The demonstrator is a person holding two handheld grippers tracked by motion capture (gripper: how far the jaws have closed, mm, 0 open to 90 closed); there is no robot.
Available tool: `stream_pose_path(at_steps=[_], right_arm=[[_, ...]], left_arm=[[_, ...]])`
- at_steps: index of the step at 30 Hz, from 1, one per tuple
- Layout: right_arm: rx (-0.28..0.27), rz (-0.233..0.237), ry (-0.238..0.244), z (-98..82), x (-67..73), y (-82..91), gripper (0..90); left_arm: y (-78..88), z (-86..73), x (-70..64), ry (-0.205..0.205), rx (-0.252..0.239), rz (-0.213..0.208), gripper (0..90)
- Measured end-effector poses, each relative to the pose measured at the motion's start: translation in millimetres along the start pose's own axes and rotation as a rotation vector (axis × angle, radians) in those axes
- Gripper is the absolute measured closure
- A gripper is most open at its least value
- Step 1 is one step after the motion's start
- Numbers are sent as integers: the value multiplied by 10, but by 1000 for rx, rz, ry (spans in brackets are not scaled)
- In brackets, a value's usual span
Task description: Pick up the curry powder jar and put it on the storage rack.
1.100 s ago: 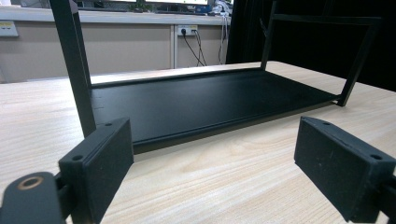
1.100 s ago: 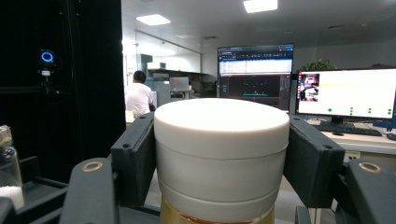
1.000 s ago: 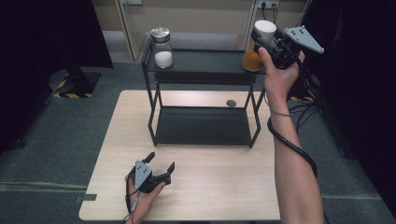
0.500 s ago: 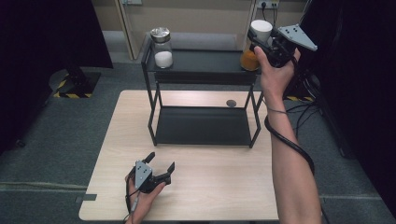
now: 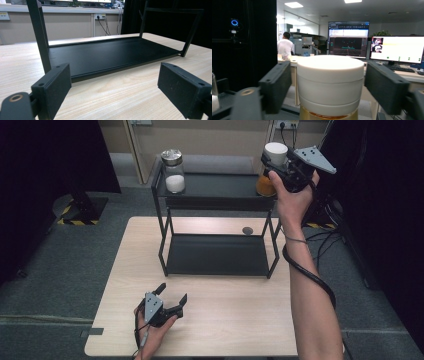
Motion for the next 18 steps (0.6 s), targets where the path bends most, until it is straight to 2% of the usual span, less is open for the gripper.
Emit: stream_pose_path(at_steps=[7,18], right_arm=[[-3,-4,-14,-10,6,90,52],[-1,50,-3,-25,16,304,34]], left_arm=[[0,-2,-6,-2,-2,1,112],[1,-2,-9,-2,-2,2,112]])
Point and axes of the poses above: each handheld gripper's, and its own axes: y roughly backward along the jaws, z roughly out of its top, x roughly to its left, the point moved 5 cm from there along -y, roughly forward along the jaws, and after that the axes turned 9 degrees about z, right-handed, at the moved point
